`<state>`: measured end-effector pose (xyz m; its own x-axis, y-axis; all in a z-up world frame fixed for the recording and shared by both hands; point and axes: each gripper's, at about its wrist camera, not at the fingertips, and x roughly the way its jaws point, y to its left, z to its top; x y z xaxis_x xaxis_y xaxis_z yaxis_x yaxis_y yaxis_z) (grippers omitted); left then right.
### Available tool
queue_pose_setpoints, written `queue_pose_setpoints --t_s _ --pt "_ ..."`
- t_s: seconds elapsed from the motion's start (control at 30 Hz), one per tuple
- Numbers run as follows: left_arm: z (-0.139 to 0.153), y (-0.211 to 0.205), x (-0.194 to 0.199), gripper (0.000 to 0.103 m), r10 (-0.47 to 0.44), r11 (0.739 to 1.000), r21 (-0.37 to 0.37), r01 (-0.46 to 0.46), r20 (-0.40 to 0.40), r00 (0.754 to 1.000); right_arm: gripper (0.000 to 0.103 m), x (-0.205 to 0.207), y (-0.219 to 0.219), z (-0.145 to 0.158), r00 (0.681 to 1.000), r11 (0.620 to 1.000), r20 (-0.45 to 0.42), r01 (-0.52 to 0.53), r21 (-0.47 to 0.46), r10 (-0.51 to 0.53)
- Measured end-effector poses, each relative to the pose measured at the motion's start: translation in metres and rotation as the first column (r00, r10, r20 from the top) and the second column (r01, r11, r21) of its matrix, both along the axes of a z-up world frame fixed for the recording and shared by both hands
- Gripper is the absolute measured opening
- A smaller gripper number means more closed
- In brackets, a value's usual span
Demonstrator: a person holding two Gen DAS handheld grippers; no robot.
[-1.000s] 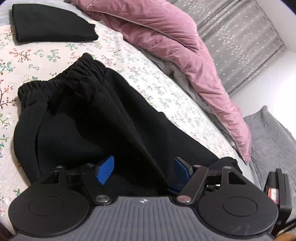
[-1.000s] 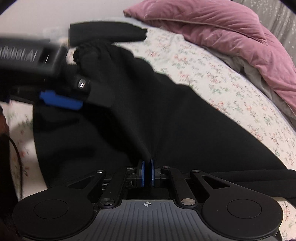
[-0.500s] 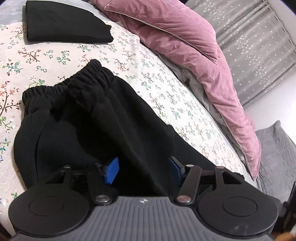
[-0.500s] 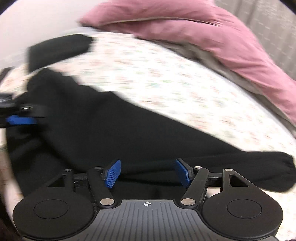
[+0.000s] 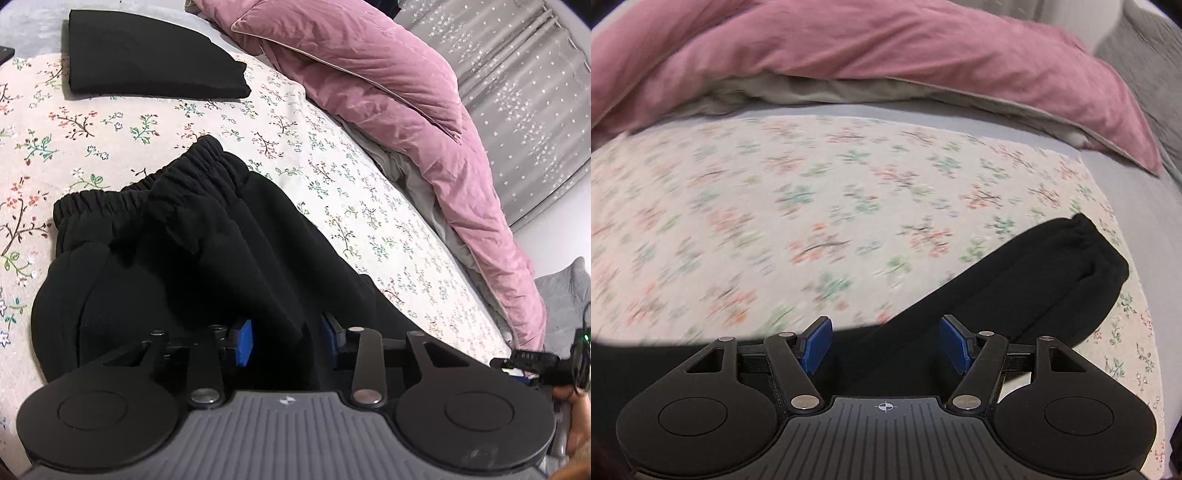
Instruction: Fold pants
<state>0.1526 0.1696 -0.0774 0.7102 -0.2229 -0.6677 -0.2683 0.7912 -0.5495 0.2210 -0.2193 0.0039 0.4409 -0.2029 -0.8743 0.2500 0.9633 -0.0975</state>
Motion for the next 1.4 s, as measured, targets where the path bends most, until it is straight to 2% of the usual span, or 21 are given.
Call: queue_pose_setpoints --t_s 0.33,0.47,0.5,0.53,0.6,0.63,0.73,0.87,0.97,1.07,1.23,1.4 --pt "-0.003 0.004 0.002 0.048 0.017 1.0 0.013 -0.017 -0.011 1.0 0.065 0.05 -0.048 -0.046 0.979 0.978 -0.047 0.193 -0.083 -0.197" --pt "-0.003 0.008 0.003 0.044 0.04 0.999 0.004 -0.04 -0.015 0.999 0.061 0.054 -0.06 -0.065 0.961 0.952 -0.061 0.258 -0.165 -0.271" --pt "-0.003 0.009 0.003 0.042 0.046 0.999 0.005 -0.046 -0.016 0.999 0.054 0.052 -0.063 -0.068 0.955 0.942 -0.051 0.278 -0.187 -0.292" --pt "-0.003 0.009 0.004 0.035 0.05 0.999 0.009 -0.05 -0.014 0.999 0.03 0.049 -0.067 -0.069 0.95 0.933 -0.031 0.299 -0.201 -0.311" --pt "-0.002 0.009 0.005 0.022 0.055 0.998 0.032 -0.055 -0.002 0.998 0.01 0.041 -0.074 -0.067 0.944 0.93 -0.007 0.325 -0.172 -0.331" --pt "-0.001 0.01 0.006 0.021 0.05 0.998 0.039 -0.05 0.001 0.999 0.003 0.036 -0.078 -0.063 0.94 0.93 0.009 0.338 -0.146 -0.341" --pt "0.008 0.011 0.01 0.02 0.028 0.998 0.053 -0.029 0.022 0.999 0.002 0.019 -0.084 -0.042 0.935 0.927 0.075 0.355 -0.119 -0.348" --pt "0.027 0.019 0.016 0.02 0.007 0.998 0.066 -0.011 0.061 0.998 0.0 -0.015 -0.095 0.004 0.924 0.932 0.184 0.353 -0.082 -0.334" --pt "0.043 0.027 0.02 0.02 -0.027 0.998 0.059 0.022 0.083 0.996 0.0 -0.051 -0.108 0.037 0.903 0.93 0.251 0.366 -0.024 -0.348" --pt "0.058 0.031 0.02 0.02 -0.082 0.993 0.087 0.074 0.098 0.992 0.0 -0.092 -0.118 0.062 0.877 0.926 0.301 0.372 0.065 -0.374" --pt "0.076 0.037 0.007 0.02 -0.164 0.977 0.152 0.148 0.1 0.981 0.0 -0.158 -0.116 0.092 0.851 0.933 0.382 0.328 0.151 -0.361" --pt "0.075 0.049 -0.017 0.02 -0.221 0.957 0.207 0.201 0.081 0.972 0.0 -0.228 -0.098 0.105 0.815 0.932 0.455 0.291 0.215 -0.359"
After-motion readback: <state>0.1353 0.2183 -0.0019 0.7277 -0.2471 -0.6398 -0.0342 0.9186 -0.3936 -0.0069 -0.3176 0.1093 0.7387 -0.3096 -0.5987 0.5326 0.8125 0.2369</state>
